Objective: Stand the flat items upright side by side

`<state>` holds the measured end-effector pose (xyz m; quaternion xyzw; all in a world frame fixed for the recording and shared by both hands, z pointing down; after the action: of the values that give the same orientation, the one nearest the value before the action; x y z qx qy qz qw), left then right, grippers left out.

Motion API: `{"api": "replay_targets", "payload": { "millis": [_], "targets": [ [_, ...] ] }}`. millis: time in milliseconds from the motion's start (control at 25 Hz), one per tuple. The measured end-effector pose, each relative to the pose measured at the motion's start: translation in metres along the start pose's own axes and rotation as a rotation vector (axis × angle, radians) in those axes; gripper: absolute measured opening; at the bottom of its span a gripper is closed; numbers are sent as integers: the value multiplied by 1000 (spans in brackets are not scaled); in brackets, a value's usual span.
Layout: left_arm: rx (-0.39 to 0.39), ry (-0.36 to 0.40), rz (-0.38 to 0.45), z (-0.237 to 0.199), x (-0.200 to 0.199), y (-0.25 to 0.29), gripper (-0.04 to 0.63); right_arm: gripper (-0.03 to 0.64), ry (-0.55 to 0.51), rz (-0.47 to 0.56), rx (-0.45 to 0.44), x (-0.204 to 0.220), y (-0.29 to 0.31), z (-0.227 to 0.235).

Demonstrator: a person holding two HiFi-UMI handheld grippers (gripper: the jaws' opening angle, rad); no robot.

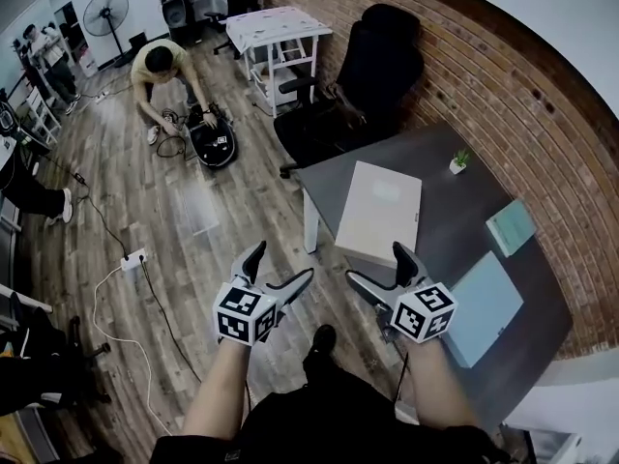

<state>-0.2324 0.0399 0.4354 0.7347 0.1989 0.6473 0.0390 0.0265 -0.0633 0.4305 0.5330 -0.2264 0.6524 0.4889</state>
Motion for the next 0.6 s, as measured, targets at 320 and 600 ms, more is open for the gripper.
{"api": "replay_targets", "payload": {
  "millis": [320, 600],
  "targets": [
    [14, 32, -50, -22, -36, 88, 485, 577, 67, 11, 15, -21, 45, 84],
    [67, 56, -78, -26, -48, 136, 483, 577, 96, 23, 70, -26, 42, 114]
  ]
}}
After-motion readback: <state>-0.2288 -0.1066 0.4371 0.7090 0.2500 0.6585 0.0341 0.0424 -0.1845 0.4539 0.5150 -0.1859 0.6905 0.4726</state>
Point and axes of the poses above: the fingertips, and each gripper's own axes: y forward along the fingers, z to its right, x out of its underside, the point moved 10 cm from there along -y, backward along the fingers, and after that the axes turned 2 degrees about -x, right-handed, at the moved point
